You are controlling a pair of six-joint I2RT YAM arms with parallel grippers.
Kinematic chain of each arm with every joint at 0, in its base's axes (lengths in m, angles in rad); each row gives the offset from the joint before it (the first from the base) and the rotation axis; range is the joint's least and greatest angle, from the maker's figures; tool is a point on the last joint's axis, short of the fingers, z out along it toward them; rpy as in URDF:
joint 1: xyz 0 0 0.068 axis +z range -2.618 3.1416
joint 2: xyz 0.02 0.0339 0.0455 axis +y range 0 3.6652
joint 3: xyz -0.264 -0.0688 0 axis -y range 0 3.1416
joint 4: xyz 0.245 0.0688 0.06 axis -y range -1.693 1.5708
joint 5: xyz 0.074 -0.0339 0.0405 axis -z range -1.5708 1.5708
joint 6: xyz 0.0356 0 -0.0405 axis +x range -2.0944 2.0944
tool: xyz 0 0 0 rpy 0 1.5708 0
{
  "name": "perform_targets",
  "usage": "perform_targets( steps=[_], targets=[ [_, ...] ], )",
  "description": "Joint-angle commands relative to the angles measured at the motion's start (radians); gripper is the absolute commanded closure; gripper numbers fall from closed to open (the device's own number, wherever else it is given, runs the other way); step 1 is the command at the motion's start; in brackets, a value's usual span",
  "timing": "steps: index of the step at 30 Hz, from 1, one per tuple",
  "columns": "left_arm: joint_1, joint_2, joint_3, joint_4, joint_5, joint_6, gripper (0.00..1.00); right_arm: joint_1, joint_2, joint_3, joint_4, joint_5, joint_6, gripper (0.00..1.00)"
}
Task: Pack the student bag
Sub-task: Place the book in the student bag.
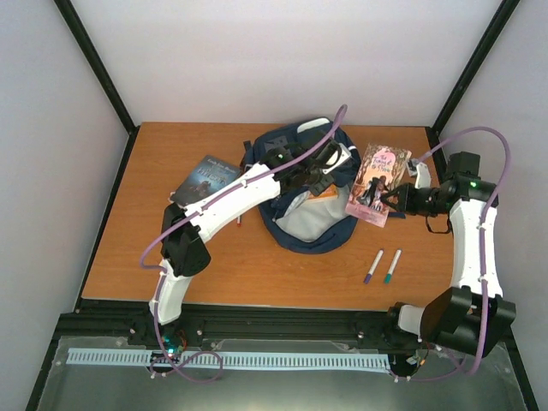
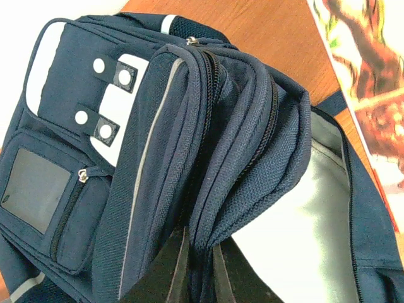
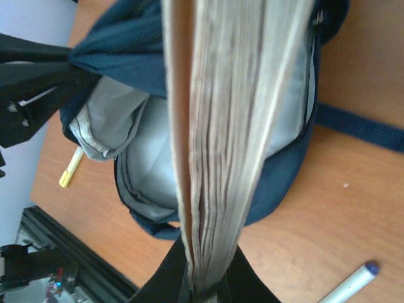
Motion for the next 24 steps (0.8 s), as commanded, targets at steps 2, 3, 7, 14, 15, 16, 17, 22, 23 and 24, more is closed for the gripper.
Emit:
perform_targets(
  steps=[2, 3, 7, 14, 15, 16, 17, 22, 23, 24],
  targets=[
    [0.022, -0.024, 0.087, 0.052, 0.004, -0.054, 0.99, -0.011, 0.071, 0.007, -0.175, -0.047, -0.007, 0.97],
    [0.022, -0.024, 0.086, 0.053, 0.010, -0.065, 0.99, -0.011, 0.081, 0.009, -0.198, -0.053, -0.008, 0.97],
    [0.022, -0.010, 0.080, 0.064, 0.011, -0.100, 0.99, -0.011, 0.097, -0.028, -0.238, -0.069, -0.009, 0.97],
    [0.022, 0.025, 0.114, 0.068, 0.024, -0.136, 0.99, -0.011, 0.117, -0.158, -0.200, -0.111, 0.035, 0.97],
    [0.022, 0.026, 0.119, 0.068, 0.029, -0.138, 0.99, -0.011, 0.128, -0.163, -0.198, -0.125, 0.035, 0.97],
    [0.022, 0.024, 0.120, 0.068, 0.033, -0.140, 0.99, -0.010, 0.138, -0.172, -0.194, -0.142, 0.037, 0.97],
    [0.022, 0.022, 0.118, 0.069, 0.039, -0.139, 0.99, -0.008, 0.147, -0.188, -0.184, -0.165, 0.041, 0.97],
    [0.022, 0.008, 0.111, 0.069, 0.065, -0.143, 0.99, 0.073, 0.197, -0.256, -0.076, -0.299, 0.061, 0.97],
    [0.022, 0.001, 0.105, 0.069, 0.070, -0.141, 0.99, 0.104, 0.213, -0.242, -0.072, -0.313, 0.043, 0.97],
    [0.022, -0.006, 0.096, 0.073, 0.074, -0.140, 0.99, 0.132, 0.232, -0.224, -0.072, -0.325, 0.025, 0.97]
  ],
)
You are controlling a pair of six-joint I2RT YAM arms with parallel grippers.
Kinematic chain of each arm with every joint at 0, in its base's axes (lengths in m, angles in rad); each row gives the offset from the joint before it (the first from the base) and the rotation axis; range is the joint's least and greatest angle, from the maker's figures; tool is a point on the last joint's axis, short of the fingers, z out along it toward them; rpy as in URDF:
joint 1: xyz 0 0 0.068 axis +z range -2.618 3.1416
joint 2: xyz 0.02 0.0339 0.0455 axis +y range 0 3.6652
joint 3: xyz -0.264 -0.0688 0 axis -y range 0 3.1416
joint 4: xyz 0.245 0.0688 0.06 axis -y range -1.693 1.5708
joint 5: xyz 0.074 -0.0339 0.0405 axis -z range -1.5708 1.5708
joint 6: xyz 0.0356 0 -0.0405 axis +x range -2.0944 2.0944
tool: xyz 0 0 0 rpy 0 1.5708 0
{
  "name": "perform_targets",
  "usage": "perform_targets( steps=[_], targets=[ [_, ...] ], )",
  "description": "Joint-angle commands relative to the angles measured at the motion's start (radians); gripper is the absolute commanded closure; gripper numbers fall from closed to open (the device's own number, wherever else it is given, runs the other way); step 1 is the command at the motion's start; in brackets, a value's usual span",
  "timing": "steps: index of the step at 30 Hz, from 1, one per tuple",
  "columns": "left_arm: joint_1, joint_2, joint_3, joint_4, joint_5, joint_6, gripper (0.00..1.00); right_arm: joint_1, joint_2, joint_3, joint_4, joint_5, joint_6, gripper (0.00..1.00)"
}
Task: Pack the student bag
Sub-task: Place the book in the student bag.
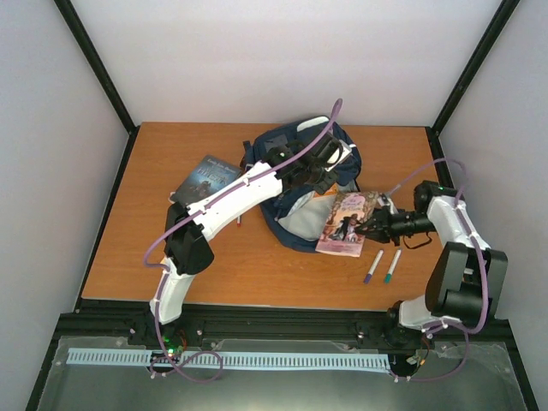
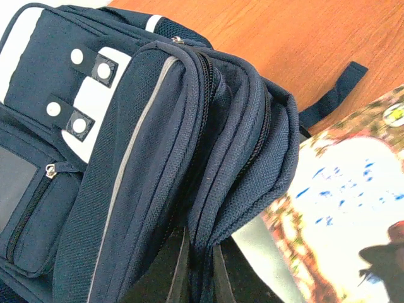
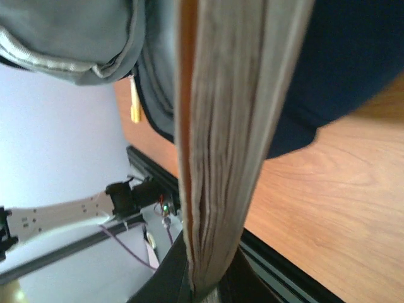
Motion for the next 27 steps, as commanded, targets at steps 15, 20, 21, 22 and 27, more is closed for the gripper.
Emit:
perform_targets(
  steps=[15, 20, 21, 22, 27],
  targets=[
    [0.014, -0.138, -0.059, 0.118, 0.068, -0.024, 0.99, 0.210, 0.435, 0.288, -0.032, -0.266, -0.263, 0.97],
    [0.014, -0.134, -0.057, 0.106, 0.070, -0.028, 0.99, 0.244, 0.505, 0.339, -0.041, -0.241, -0.262, 0.97],
    [0.014, -0.136, -0.057, 0.105, 0.069, -0.030, 0.99, 0.250, 0.517, 0.345, -0.036, -0.227, -0.251, 0.97],
    [0.014, -0.138, -0.059, 0.102, 0.070, -0.032, 0.99, 0.252, 0.532, 0.352, -0.032, -0.219, -0.246, 0.97],
    [0.014, -0.149, -0.072, 0.095, 0.062, -0.039, 0.99, 0.255, 0.617, 0.389, -0.025, -0.184, -0.222, 0.83]
  ],
)
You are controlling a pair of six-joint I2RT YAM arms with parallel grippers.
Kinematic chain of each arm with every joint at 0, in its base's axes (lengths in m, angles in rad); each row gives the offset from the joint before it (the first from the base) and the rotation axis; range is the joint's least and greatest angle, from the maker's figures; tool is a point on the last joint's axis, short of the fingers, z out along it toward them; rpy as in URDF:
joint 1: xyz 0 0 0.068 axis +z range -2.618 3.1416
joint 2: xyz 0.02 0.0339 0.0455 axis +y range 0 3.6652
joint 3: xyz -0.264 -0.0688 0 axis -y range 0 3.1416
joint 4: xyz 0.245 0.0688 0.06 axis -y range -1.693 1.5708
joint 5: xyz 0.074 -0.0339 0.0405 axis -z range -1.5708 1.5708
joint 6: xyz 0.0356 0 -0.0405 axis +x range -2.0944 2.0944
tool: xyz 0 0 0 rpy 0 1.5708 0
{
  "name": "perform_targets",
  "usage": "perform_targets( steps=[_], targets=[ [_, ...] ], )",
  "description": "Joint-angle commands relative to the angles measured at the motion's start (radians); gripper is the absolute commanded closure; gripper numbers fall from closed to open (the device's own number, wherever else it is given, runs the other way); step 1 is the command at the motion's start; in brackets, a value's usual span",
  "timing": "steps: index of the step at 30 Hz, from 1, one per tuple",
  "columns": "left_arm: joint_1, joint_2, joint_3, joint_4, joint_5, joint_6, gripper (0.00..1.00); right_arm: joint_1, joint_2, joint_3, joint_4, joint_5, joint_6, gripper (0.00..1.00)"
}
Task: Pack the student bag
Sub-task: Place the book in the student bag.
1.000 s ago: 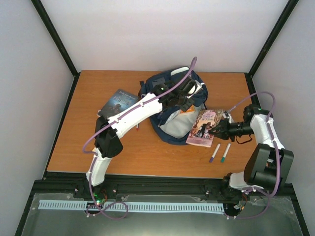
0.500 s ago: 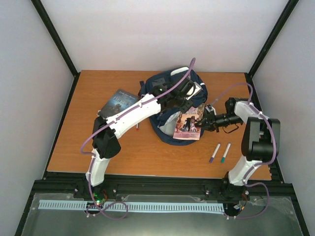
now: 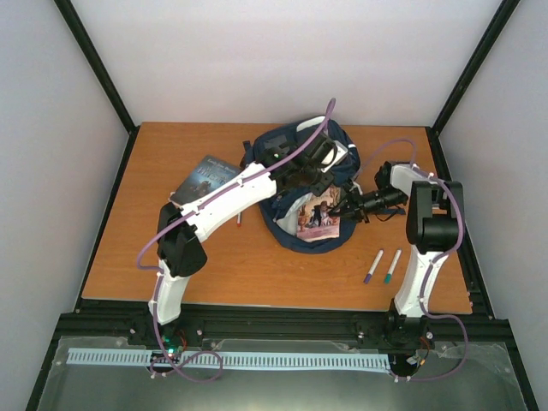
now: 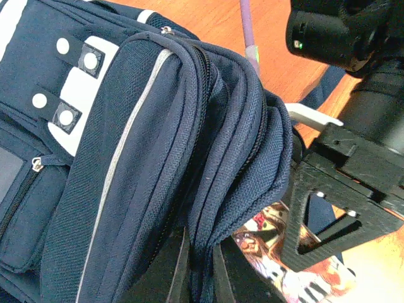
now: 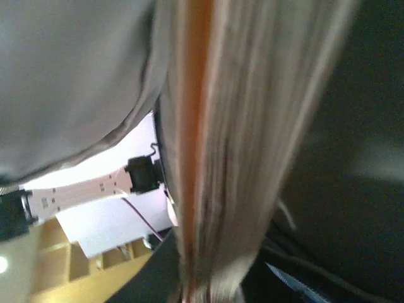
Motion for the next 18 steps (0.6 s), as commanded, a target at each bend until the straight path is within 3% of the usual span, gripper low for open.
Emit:
perform_targets(
  steps=[1, 9, 13, 18],
  targets=[
    [0.004, -0.095, 0.005, 0.062, 0.008, -0.027, 0.99, 0.009, 0.056, 0.041, 0.015, 0.020, 0.010, 0.80],
    [0.004, -0.110, -0.028, 0.068, -0.004, -0.030, 0.99, 0.008, 0.032, 0.027, 0.045, 0.081, 0.039, 0.64],
    [0.004, -0.118, -0.039, 0.070, -0.006, -0.028, 0.99, 0.005, -0.055, -0.013, 0.101, 0.207, 0.096, 0.45],
    [0.004, -0.143, -0.076, 0.081, 0.002, -0.032, 0.99, 0.004, -0.186, -0.086, 0.177, 0.336, 0.140, 0.38]
  ],
)
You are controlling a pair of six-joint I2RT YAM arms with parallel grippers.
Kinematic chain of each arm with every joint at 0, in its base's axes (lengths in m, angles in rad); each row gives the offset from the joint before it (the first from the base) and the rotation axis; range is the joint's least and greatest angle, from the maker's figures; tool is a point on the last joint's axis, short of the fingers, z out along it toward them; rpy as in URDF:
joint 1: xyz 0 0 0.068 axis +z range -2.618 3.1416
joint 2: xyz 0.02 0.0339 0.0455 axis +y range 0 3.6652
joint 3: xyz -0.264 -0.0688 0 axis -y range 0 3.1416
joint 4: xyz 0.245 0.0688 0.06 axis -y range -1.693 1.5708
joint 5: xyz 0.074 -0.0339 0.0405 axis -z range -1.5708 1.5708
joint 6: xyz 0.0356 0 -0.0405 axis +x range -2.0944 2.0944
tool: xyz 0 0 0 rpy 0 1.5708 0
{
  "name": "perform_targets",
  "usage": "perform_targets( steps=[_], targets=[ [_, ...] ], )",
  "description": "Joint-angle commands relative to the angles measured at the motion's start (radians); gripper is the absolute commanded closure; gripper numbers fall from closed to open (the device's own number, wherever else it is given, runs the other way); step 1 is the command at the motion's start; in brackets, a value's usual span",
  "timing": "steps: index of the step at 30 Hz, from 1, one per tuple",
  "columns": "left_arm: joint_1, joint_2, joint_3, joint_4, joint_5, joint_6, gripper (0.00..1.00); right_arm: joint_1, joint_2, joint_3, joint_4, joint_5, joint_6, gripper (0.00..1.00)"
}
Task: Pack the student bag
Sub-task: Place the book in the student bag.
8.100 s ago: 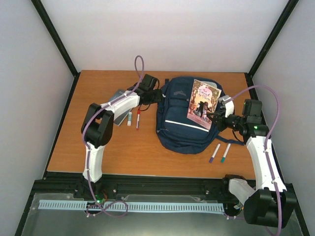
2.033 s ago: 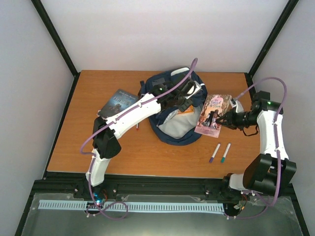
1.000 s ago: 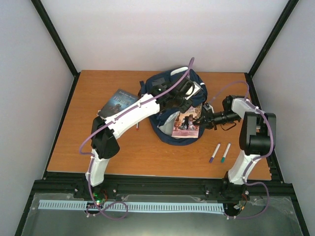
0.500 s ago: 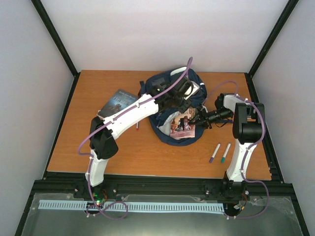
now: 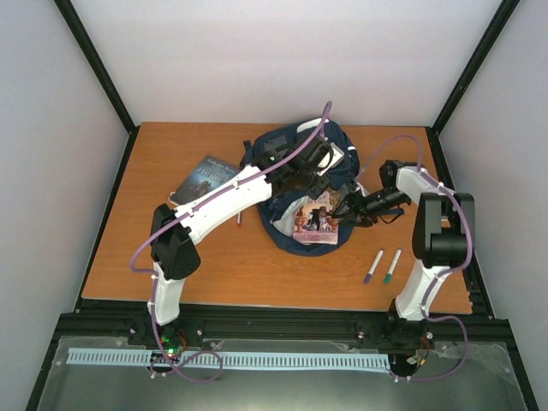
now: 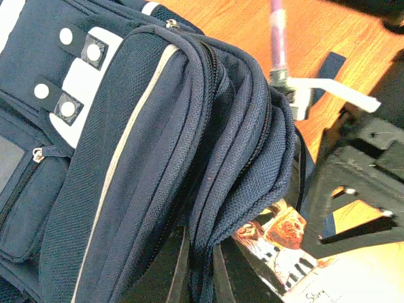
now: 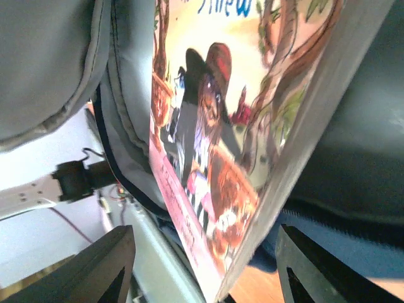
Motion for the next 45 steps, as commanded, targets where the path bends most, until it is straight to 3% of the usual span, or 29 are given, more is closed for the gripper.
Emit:
perform_targets(
  steps=[1, 9, 17, 27, 32, 45],
  targets=[
    [0.004, -0.103, -0.012, 0.069, 0.000, -0.026, 0.99, 0.003, -0.136, -0.059, 0.082, 0.144, 0.048, 0.37],
    [0.004, -0.141, -0.067, 0.093, -0.002, -0.014, 0.99, 0.003, -0.391, -0.136, 0.152, 0.231, 0.011, 0.39],
    [0.028, -0.180, -0.148, 0.168, 0.029, -0.064, 0.99, 0.041, -0.727, -0.308, 0.340, 0.352, -0.262, 0.67],
    [0.051, -0.186, -0.183, 0.186, 0.062, -0.162, 0.99, 0.363, -0.990, -0.448, 0.387, 0.610, -0.524, 0.71],
    [0.051, -0.174, -0.183, 0.166, 0.038, -0.183, 0.99, 0.512, -1.026, -0.435, 0.355, 0.701, -0.619, 0.71],
    [0.051, -0.177, -0.175, 0.151, 0.078, -0.195, 0.99, 0.820, -0.787, -0.441, 0.518, 1.046, -0.618, 0.76]
  ],
)
